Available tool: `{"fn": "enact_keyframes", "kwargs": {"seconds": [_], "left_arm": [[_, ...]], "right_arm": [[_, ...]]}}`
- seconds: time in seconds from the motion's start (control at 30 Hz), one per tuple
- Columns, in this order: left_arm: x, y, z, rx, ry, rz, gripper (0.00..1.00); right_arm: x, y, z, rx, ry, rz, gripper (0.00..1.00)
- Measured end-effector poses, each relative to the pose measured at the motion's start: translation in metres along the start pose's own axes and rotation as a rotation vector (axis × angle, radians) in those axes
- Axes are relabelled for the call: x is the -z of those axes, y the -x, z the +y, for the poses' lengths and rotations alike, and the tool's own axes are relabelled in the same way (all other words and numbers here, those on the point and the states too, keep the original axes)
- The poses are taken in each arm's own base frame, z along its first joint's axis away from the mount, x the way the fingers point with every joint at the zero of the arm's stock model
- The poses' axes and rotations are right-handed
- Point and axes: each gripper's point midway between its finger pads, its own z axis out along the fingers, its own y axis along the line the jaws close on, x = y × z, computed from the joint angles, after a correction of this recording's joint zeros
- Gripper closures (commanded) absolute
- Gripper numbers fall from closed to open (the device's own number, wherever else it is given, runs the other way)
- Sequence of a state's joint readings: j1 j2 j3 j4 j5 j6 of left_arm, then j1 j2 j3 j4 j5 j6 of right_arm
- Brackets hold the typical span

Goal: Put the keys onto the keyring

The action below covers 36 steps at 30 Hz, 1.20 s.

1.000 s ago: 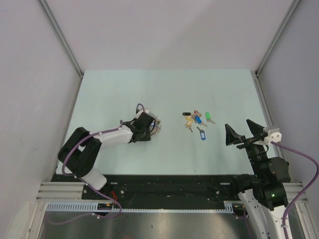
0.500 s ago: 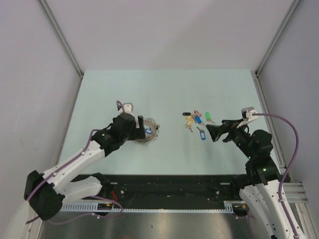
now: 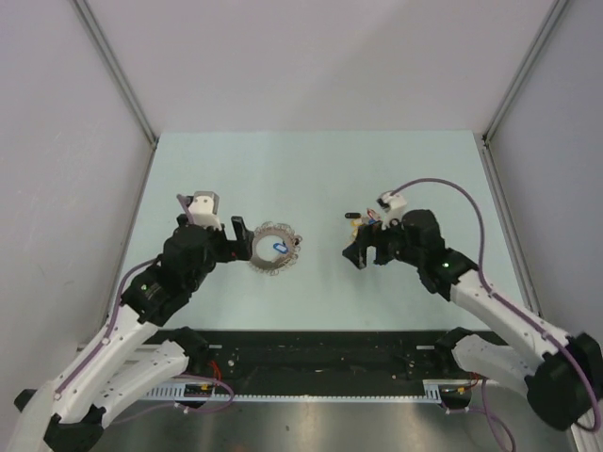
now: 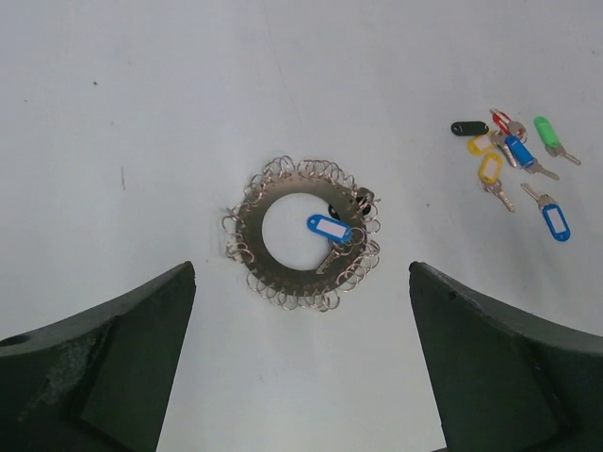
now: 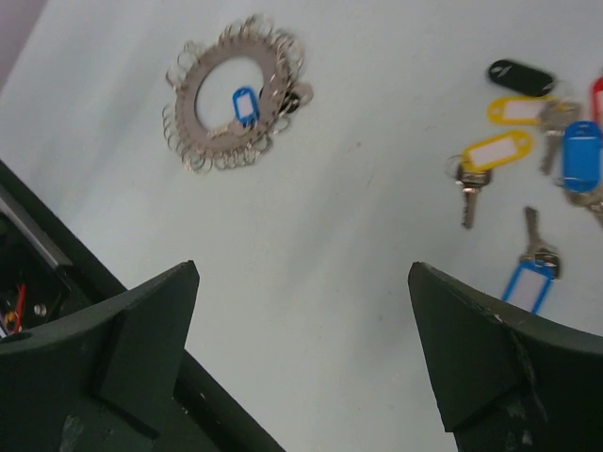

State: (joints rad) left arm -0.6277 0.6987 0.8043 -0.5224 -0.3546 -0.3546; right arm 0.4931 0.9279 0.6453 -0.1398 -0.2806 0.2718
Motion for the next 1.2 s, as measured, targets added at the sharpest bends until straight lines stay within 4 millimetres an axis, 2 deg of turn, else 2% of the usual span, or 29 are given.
{"fn": "enact_keyframes", "kwargs": {"seconds": [0.07, 0.17, 0.37, 0.43, 0.53, 0.7, 0.9, 1.0, 1.2], "left_arm": [[0.008, 0.005, 0.004, -0.013, -0.004, -0.036, 0.0], [0.017, 0.007, 0.012, -0.022, 0.001, -0.083, 0.0], [0.023, -0.002, 0.024, -0.033, 0.019, -0.124, 0.0], [0.022, -0.004, 0.027, -0.041, 0.031, -0.121, 0.0], [0.022, -0.004, 0.029, -0.045, 0.039, -0.123, 0.0], [0.02, -0.002, 0.033, -0.04, 0.056, -0.126, 0.0], [0.016, -0.003, 0.041, -0.034, 0.093, -0.115, 0.0], [0.015, -0.004, 0.044, -0.033, 0.106, -0.108, 0.0], [0.01, -0.007, 0.048, -0.035, 0.129, -0.087, 0.0]], "right_arm": [[-0.02, -0.019, 0.01, 0.032, 0.001, 0.085, 0.0], [-0.054, -0.034, 0.026, 0.087, 0.003, 0.159, 0.03], [-0.121, -0.062, 0.061, 0.235, -0.011, 0.22, 0.22], [-0.138, -0.068, 0.072, 0.273, -0.007, 0.215, 0.27], [-0.156, -0.071, 0.079, 0.294, -0.015, 0.199, 0.35], [-0.173, -0.079, 0.073, 0.291, -0.039, 0.197, 0.53], [-0.181, -0.096, 0.068, 0.268, -0.046, 0.233, 0.65], [-0.183, -0.102, 0.067, 0.254, -0.045, 0.245, 0.7], [-0.189, -0.112, 0.063, 0.226, -0.042, 0.265, 0.73]]}}
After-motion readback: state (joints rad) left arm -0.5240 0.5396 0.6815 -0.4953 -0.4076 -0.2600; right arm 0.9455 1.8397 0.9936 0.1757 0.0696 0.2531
